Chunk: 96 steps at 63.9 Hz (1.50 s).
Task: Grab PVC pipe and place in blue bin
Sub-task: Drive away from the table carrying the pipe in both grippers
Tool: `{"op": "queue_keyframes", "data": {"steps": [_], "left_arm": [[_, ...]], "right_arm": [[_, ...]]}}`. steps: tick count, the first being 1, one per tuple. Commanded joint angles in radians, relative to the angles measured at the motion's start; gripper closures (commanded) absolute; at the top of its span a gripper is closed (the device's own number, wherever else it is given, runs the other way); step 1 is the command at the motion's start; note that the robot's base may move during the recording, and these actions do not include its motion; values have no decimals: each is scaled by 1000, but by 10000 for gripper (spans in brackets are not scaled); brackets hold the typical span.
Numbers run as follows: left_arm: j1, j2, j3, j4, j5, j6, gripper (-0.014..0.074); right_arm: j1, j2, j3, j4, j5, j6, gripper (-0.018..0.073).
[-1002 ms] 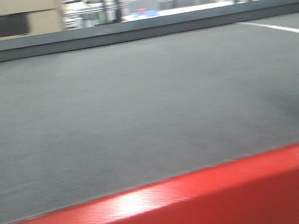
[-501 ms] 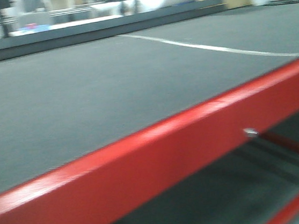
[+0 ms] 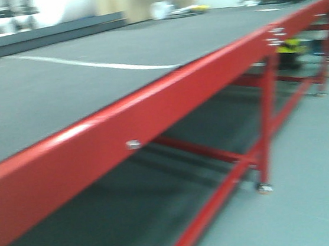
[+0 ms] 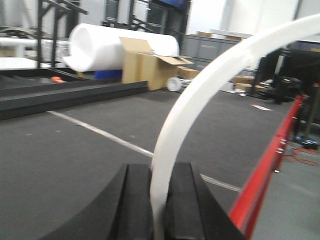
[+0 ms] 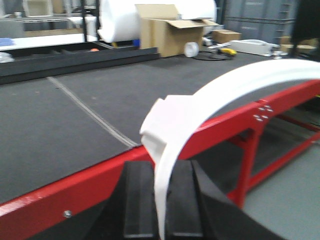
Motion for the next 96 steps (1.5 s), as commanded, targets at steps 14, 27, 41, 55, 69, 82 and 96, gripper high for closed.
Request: {"op": "queue_keyframes", "data": {"steps": [14,27,41,55,69,82,96], "left_arm": [[6,-7,-9,-2,-31,-4,708],[6,-7,-9,-2,-31,-4,708],[6,-7,-9,-2,-31,-4,708],[6,-7,-9,-2,-31,-4,708],[6,-7,-9,-2,-31,-4,708],[6,-7,-9,-2,-31,-4,708],[6,-7,-9,-2,-31,-4,708]], "right_arm": [[2,-2,1,-5,-30,-6,720],[2,-2,1,-5,-30,-6,720],[2,-2,1,-5,-30,-6,720],[2,-2,1,-5,-30,-6,720],[2,-2,1,-5,-30,-6,720],[2,-2,1,-5,-30,-6,720],[2,-2,1,-5,-30,-6,720]]}}
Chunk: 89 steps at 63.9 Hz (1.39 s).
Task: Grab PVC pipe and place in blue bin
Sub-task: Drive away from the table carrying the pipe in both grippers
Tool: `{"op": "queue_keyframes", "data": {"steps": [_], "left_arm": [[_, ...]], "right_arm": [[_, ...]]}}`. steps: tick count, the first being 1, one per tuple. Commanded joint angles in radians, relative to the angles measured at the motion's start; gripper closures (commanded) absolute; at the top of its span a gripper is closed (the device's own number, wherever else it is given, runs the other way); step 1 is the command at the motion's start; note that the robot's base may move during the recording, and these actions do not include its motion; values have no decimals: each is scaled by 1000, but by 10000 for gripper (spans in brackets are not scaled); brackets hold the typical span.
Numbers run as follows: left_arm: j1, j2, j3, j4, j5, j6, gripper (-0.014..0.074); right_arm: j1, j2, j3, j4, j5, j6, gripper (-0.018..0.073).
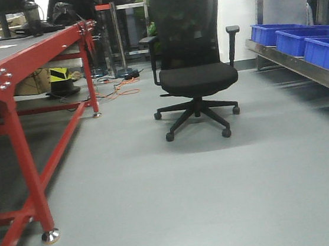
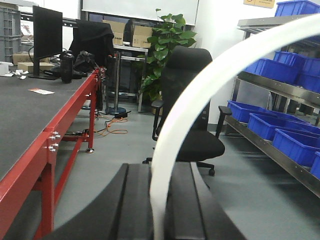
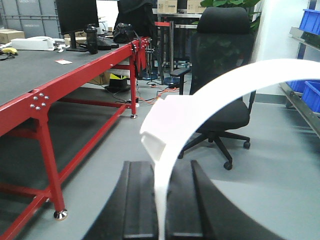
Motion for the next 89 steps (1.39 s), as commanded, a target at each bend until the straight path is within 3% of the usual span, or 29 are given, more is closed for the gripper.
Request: {"op": "queue_keyframes", "data": {"steps": [1,89], "left_arm": [[6,-7,-9,-2,-29,-4,708],[6,-7,-9,-2,-29,-4,708]], "right_arm": [[2,0,1,-5,-30,-6,720],[2,0,1,-5,-31,-6,720]]}}
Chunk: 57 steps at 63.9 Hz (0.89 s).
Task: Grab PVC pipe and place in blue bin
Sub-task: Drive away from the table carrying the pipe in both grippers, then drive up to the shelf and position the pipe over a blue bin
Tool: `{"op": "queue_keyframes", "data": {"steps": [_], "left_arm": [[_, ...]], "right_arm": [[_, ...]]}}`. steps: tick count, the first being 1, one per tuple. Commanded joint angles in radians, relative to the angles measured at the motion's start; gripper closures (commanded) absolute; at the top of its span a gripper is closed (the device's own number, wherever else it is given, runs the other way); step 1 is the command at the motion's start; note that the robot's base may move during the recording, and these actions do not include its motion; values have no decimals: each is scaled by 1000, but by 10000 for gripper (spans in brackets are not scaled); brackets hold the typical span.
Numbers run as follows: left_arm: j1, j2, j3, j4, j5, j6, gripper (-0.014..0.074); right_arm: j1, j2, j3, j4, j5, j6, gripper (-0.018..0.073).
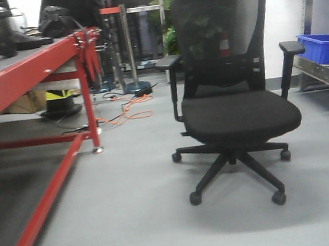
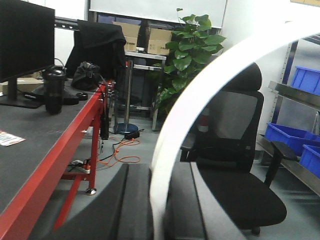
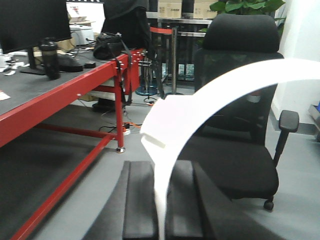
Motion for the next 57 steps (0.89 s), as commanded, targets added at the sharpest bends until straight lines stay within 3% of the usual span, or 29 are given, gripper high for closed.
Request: {"op": "queue_keyframes", "data": {"steps": [1,57], "left_arm": [[6,-7,-9,-2,-29,-4,708],[6,-7,-9,-2,-29,-4,708]], "right_arm": [[2,0,1,-5,-31,-6,720],[2,0,1,-5,-31,-6,720]]}}
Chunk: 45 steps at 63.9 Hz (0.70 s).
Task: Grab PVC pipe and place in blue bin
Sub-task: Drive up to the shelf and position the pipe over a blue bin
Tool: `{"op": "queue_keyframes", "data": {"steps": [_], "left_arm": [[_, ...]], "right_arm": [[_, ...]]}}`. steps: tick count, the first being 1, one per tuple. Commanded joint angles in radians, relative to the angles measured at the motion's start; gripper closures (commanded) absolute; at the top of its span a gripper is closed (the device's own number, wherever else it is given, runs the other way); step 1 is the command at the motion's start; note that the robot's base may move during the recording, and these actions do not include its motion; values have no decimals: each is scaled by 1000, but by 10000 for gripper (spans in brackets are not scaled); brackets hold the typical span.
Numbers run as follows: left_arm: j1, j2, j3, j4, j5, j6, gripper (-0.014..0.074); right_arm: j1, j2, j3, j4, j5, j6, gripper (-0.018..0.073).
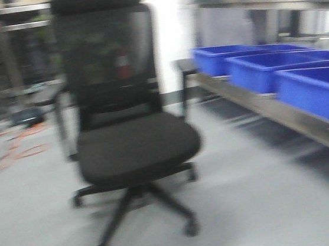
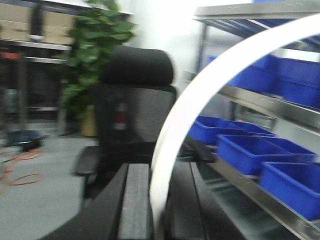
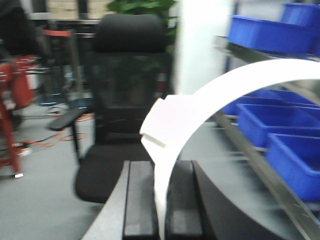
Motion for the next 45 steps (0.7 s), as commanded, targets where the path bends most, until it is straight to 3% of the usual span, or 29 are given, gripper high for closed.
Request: {"op": "queue_keyframes", "data": {"steps": [1,45], "left_arm": [[6,-7,-9,-2,-28,-4,708],[6,-7,-9,-2,-28,-4,708]], "right_arm": [[2,0,1,-5,-25,-6,720],[2,0,1,-5,-25,-6,720]]}}
